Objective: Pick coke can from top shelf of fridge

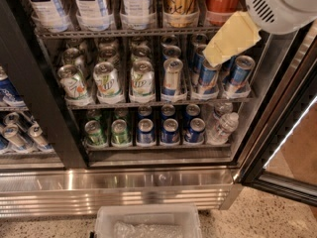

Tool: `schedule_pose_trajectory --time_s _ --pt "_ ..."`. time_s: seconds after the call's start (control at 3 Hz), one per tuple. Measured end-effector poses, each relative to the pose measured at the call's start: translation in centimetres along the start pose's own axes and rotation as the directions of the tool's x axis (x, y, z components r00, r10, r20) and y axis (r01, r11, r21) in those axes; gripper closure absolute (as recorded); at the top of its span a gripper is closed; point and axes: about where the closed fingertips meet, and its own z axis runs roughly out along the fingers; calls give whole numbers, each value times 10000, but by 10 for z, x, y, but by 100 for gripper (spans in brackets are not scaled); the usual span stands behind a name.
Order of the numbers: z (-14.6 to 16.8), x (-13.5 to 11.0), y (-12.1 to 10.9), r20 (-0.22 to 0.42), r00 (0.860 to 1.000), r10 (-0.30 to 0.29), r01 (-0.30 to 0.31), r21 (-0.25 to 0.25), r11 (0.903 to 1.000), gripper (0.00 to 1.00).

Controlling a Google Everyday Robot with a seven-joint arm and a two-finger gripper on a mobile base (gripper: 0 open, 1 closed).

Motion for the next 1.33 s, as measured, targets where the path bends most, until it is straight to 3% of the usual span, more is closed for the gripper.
schedule_pose_trajectory --time_s 1.33 --pt "0 0 0 2 10000 9 -9 4 10000 0"
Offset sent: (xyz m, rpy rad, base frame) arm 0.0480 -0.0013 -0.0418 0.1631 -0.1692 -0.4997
